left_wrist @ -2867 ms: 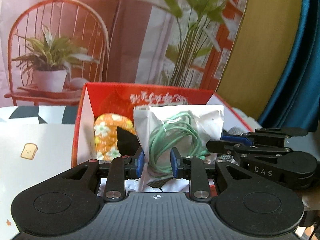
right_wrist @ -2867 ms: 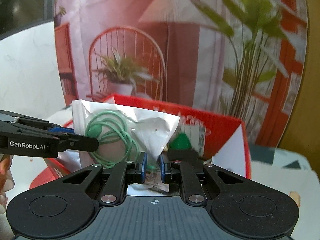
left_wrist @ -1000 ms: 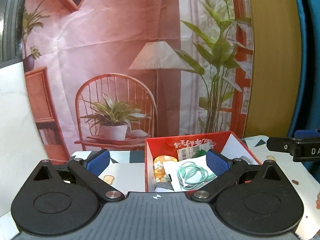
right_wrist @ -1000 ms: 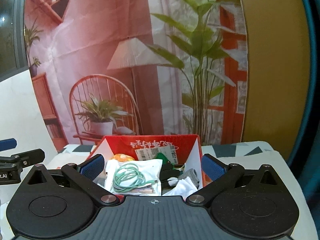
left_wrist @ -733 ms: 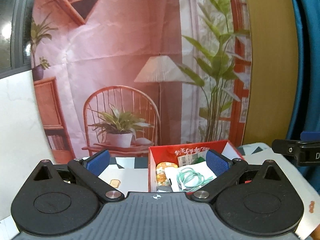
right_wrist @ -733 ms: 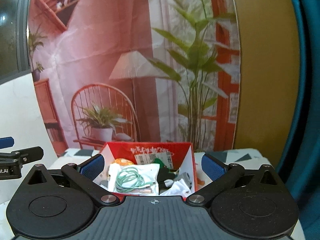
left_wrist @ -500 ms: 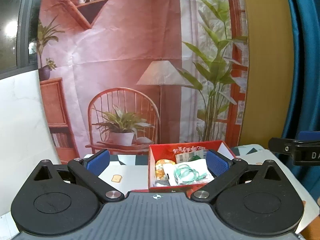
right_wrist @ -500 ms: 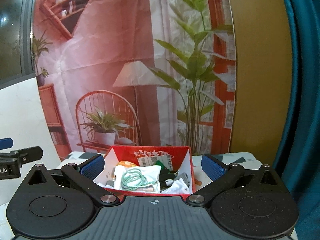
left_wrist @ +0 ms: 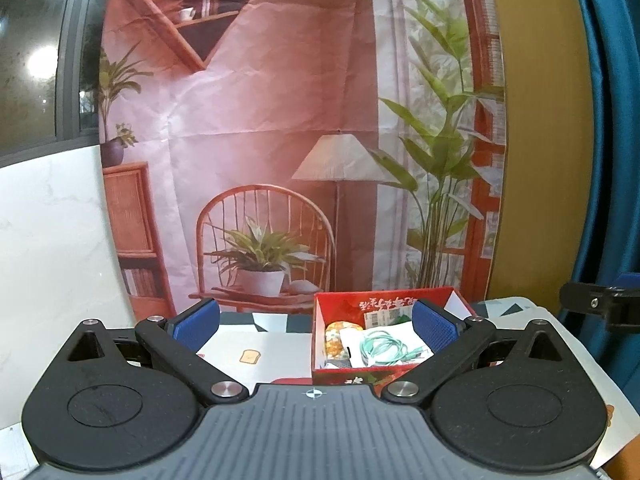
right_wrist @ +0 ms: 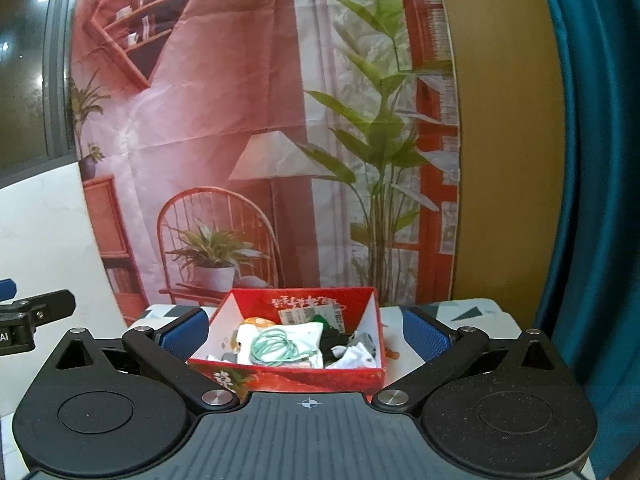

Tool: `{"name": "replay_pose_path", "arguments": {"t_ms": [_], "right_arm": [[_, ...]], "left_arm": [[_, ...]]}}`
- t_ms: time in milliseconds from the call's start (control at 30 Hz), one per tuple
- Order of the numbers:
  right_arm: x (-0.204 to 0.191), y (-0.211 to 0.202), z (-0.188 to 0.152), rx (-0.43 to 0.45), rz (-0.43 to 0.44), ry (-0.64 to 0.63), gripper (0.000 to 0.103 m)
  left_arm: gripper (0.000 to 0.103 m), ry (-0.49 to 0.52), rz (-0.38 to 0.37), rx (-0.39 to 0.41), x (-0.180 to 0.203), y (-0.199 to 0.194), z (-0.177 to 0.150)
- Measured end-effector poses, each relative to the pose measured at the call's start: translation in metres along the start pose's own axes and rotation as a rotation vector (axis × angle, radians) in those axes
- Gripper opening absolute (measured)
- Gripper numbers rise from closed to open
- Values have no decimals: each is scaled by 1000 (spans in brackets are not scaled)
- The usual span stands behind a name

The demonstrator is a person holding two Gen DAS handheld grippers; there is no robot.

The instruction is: Organize soft objects

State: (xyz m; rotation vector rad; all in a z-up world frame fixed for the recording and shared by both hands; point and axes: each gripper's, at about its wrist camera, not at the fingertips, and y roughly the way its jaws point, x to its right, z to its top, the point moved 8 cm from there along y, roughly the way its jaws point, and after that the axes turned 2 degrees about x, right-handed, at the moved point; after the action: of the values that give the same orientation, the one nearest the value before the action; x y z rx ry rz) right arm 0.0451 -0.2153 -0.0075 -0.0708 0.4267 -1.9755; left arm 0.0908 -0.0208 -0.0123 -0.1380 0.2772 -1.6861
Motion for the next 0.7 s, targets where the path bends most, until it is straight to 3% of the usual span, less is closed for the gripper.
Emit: {"name": "replay_pose_path", "arguments": {"t_ms": [700], "right_arm": [[1,-6,2,14,-25,-18,103]], "left_arm": [[103,-25,-11,-36,-6,6,-7]]}}
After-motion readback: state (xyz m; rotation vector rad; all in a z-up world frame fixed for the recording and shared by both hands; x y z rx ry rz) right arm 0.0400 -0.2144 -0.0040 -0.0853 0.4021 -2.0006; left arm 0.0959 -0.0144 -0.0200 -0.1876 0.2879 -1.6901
